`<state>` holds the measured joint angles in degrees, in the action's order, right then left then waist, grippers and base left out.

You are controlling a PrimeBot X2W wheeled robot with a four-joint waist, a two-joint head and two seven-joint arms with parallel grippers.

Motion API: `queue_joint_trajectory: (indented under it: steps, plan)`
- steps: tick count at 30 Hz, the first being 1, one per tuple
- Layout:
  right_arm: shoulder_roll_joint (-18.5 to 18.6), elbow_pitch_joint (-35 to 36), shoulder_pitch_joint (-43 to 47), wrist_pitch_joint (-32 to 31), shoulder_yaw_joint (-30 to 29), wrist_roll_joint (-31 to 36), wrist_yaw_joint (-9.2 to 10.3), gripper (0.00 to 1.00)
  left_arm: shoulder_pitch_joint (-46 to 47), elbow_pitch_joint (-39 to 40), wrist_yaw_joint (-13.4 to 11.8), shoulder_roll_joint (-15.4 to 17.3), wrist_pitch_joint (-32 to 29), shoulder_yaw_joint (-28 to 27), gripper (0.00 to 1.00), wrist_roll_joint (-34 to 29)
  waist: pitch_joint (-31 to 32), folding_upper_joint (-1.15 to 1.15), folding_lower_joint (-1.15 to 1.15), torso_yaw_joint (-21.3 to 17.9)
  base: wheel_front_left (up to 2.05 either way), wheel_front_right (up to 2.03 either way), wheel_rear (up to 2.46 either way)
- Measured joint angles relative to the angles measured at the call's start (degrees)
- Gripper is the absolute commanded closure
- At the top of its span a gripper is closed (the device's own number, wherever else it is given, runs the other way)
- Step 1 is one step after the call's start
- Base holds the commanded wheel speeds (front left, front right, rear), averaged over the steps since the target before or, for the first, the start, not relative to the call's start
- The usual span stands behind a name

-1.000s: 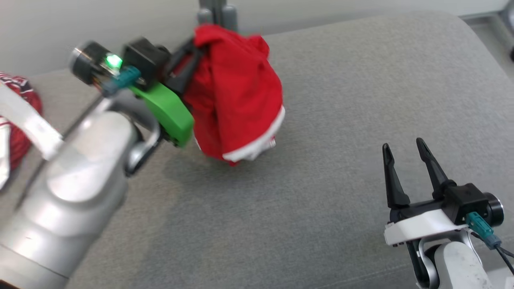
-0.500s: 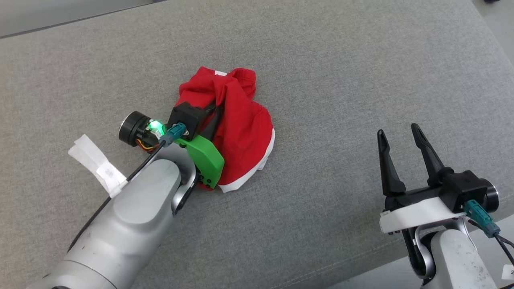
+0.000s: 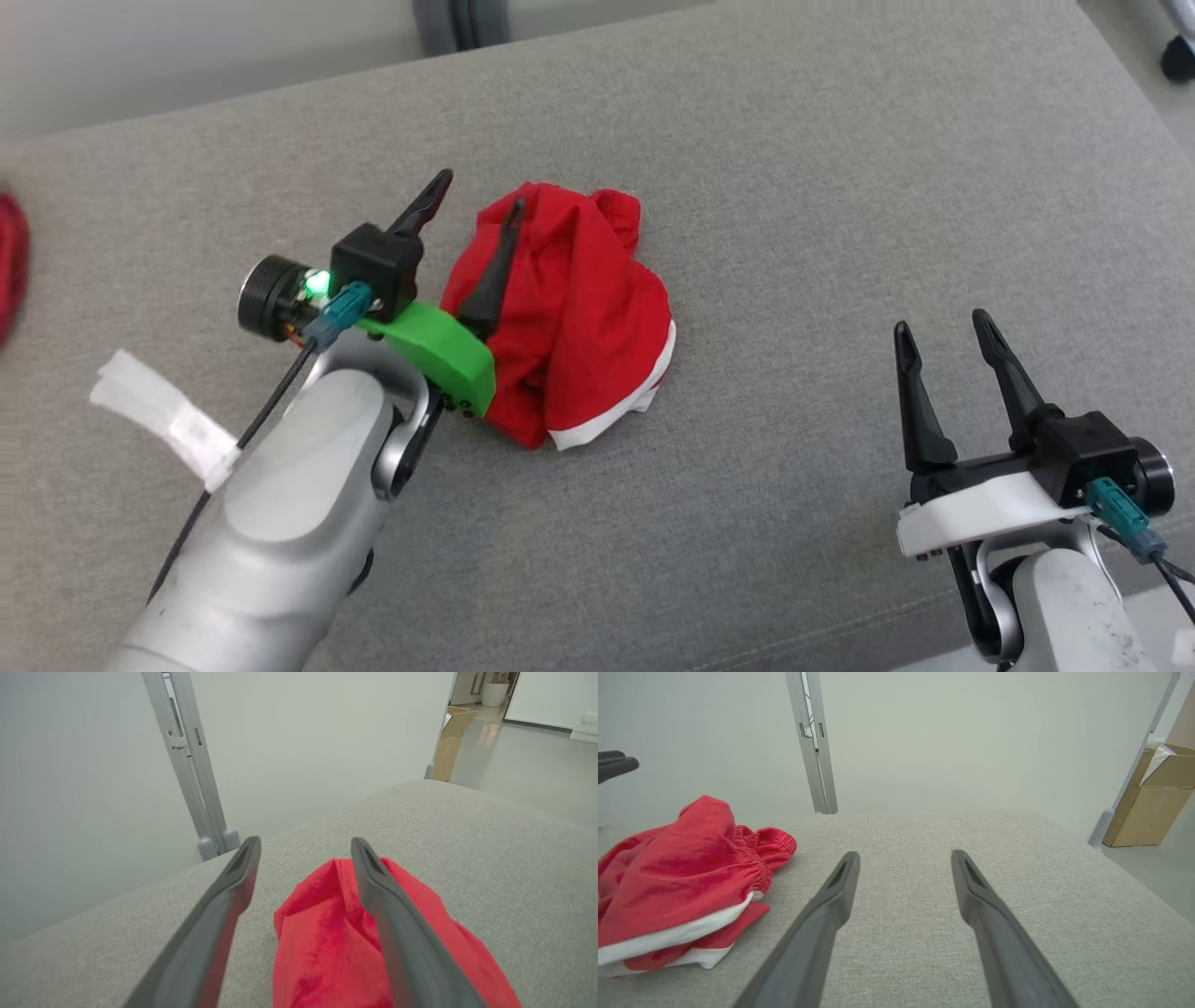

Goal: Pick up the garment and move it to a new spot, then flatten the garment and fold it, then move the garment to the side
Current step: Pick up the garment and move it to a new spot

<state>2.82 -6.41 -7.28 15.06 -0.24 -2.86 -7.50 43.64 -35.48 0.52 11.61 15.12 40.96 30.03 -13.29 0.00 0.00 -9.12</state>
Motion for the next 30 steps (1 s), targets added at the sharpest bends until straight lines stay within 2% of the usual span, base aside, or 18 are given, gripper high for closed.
queue_joint_trajectory:
  steps: [8, 13, 18, 22, 30]
  plan:
    - [0.02, -0.71, 2.25, 0.00, -1.43, 0.41, 0.00, 0.00, -15.26, 8.66, -2.86, 1.54, 0.01, -9.06, 0.00, -0.14, 5.28, 0.00, 0.00, 3.98, 0.00, 0.00, 0.00]
    - [0.01, -0.75, 3.19, -0.01, -1.47, 0.42, 0.00, 0.00, -25.27, 14.93, -4.53, 1.77, 0.01, -14.82, 0.00, -2.46, 7.53, 0.00, 0.00, 6.70, 0.00, 0.00, 0.00]
    - [0.00, -1.04, 3.96, 0.00, -1.37, 0.00, 0.01, 0.00, -34.32, 22.21, -5.04, 0.80, 0.02, -21.94, 0.00, -6.19, 9.48, 0.00, 0.00, 8.69, 0.00, 0.00, 0.00]
    - [0.01, -1.59, 5.15, -0.01, -1.31, -0.64, 0.01, 0.00, -40.80, 24.79, -4.34, -1.63, 0.04, -27.13, 0.00, -7.88, 10.69, 0.00, 0.00, 9.68, 0.00, 0.00, 0.00]
    - [0.00, -2.08, 6.39, 0.00, -0.64, -1.60, 0.01, 0.00, -46.08, 25.79, -1.02, -4.74, 0.04, -32.44, 0.00, -11.50, 12.06, 0.00, 0.00, 9.76, 0.00, 0.00, 0.00]
